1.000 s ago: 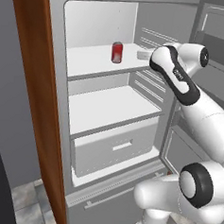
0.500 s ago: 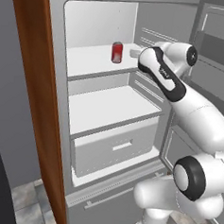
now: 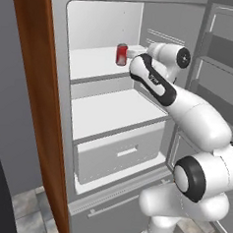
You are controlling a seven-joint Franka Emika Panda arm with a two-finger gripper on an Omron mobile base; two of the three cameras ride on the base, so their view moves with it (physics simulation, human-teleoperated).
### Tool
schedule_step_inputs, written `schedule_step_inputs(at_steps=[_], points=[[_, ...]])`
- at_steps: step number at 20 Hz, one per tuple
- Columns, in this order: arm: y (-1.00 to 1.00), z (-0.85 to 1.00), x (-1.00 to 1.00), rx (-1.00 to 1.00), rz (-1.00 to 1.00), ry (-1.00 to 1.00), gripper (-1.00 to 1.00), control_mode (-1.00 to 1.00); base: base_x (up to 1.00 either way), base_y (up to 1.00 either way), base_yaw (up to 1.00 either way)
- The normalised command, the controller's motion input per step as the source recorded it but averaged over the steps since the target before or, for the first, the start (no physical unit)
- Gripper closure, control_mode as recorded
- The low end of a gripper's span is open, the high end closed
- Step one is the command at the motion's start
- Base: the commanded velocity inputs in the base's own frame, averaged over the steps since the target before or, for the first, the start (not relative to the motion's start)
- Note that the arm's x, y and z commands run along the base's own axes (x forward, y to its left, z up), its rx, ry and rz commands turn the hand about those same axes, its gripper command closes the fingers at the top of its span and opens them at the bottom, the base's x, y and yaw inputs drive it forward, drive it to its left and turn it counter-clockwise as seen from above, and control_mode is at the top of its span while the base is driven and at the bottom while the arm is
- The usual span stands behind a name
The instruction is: Open the fridge, grab two sodas, and place both sodas inside the bowl with ice on the dining counter.
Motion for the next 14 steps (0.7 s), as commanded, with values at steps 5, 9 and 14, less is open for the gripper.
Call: schedule_step_inputs(at_steps=[5,9,14], points=[[0.22,0.0,0.27,-0.01,-0.04,0.01,-1.0,-1.0,0.0,0.0,0.0],[0.12,-0.01,0.29,-0.02,0.0,0.03,-1.0,-1.0,0.0,0.0,0.0],[0.02,-0.03,0.29,-0.02,0.0,0.02,-1.0,-1.0,0.0,0.0,0.0]])
